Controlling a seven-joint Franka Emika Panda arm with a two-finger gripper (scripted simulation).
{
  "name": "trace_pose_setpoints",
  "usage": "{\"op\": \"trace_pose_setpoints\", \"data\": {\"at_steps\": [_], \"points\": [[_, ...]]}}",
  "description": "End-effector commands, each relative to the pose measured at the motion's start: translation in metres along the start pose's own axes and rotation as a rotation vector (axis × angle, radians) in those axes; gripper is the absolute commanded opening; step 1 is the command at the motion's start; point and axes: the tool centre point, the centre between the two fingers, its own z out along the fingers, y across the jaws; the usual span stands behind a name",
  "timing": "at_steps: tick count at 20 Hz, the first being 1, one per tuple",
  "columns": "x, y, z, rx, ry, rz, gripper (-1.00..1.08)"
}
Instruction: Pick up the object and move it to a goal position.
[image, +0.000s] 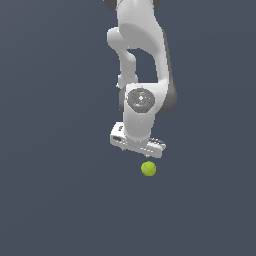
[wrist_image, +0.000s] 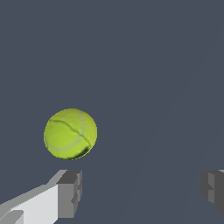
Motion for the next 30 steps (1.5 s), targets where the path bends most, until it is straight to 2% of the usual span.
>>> {"op": "trace_pose_setpoints", "data": {"at_steps": [1, 8, 15, 25, 30], "points": [[0.004, -0.013, 0.005, 0.003, 0.005, 0.053, 1.00], [0.012, -0.046, 0.016, 0.011, 0.017, 0.179, 1.00], [0.015, -0.066, 0.024, 0.017, 0.024, 0.255, 1.00], [0.016, -0.073, 0.028, 0.019, 0.025, 0.276, 1.00], [0.016, -0.073, 0.047, 0.019, 0.026, 0.278, 1.00]]}}
